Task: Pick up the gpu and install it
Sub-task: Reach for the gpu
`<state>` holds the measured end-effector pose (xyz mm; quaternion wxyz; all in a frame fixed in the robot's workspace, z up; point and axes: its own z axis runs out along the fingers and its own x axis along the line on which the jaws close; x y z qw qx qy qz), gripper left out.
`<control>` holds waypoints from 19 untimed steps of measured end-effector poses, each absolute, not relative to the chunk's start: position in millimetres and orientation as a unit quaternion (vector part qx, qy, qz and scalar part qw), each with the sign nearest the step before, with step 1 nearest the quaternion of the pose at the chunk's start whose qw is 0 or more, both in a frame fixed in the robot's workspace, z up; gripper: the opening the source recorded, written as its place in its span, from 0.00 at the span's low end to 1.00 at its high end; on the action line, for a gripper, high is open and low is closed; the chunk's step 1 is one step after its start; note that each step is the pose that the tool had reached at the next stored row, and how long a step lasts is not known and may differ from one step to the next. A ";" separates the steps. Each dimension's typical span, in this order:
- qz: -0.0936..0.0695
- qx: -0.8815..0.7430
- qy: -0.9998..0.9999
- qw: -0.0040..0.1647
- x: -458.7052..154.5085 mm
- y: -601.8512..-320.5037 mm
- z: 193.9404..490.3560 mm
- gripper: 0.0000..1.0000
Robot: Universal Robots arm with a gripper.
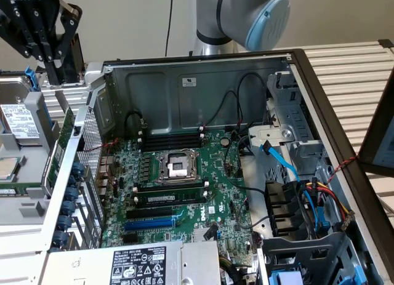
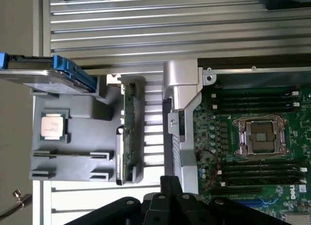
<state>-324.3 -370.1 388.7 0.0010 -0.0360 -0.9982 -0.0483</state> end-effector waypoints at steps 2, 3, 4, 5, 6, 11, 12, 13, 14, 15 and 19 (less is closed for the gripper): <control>-0.048 -0.036 -0.998 0.001 -332.8 -366.8 388.6 0.11; -0.048 -0.036 -0.998 0.001 -337.3 -365.8 388.5 0.11; -0.048 -0.036 -0.998 0.001 -341.9 -364.9 388.4 0.11; -0.048 -0.036 -0.998 0.001 -346.4 -364.2 388.2 0.11; -0.048 -0.036 -0.998 0.001 -351.2 -363.8 388.1 0.11; -0.048 -0.036 -0.998 0.001 -372.6 -363.7 387.3 0.11; -0.048 -0.036 -0.998 0.001 -377.4 -363.6 387.2 0.11; -0.048 -0.036 -0.998 0.001 -381.1 -363.3 387.2 0.11; -0.048 -0.036 -0.998 0.001 -384.6 -362.9 387.2 0.11; -0.048 -0.036 -0.998 0.001 -386.9 -362.4 387.3 0.11; -0.048 -0.036 -0.998 0.001 -392.8 -358.4 387.2 0.11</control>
